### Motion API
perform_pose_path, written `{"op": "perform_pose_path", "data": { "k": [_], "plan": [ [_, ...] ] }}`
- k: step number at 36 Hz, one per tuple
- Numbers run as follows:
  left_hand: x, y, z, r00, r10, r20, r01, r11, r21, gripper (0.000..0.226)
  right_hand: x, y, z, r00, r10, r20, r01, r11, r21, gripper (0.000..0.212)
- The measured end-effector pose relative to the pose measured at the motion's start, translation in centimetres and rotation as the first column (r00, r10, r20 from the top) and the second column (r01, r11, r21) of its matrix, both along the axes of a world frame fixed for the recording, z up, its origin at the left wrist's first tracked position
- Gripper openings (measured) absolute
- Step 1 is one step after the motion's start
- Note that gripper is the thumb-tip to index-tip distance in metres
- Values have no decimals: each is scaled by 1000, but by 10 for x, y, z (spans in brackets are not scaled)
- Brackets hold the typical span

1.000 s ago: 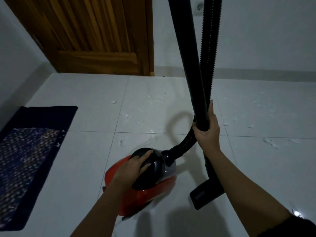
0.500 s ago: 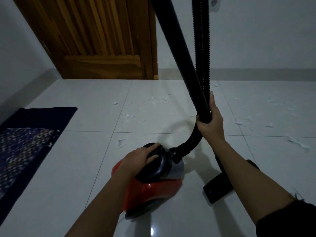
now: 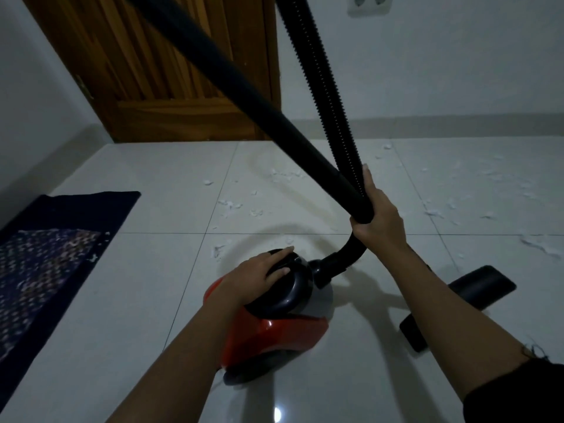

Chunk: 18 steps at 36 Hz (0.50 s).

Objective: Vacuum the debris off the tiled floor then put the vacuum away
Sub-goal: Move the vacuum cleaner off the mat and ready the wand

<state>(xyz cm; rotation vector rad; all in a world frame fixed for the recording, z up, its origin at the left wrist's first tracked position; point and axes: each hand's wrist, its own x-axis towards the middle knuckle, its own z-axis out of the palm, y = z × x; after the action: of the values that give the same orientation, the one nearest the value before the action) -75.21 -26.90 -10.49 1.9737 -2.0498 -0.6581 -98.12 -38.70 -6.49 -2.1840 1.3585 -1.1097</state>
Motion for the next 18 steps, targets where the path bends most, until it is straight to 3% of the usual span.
{"op": "perform_pose_path", "data": {
  "k": [9,18],
  "plan": [
    [6,11,-5,998,-4,-56,2,999,-47,52,5,8,-4,974,72,-213,-104,984,-143,100],
    [8,37,-17,990,103,97,-75,964,-256,50,15,15,-10,929,74,-363,-137,979,-151,101]
  ]
}}
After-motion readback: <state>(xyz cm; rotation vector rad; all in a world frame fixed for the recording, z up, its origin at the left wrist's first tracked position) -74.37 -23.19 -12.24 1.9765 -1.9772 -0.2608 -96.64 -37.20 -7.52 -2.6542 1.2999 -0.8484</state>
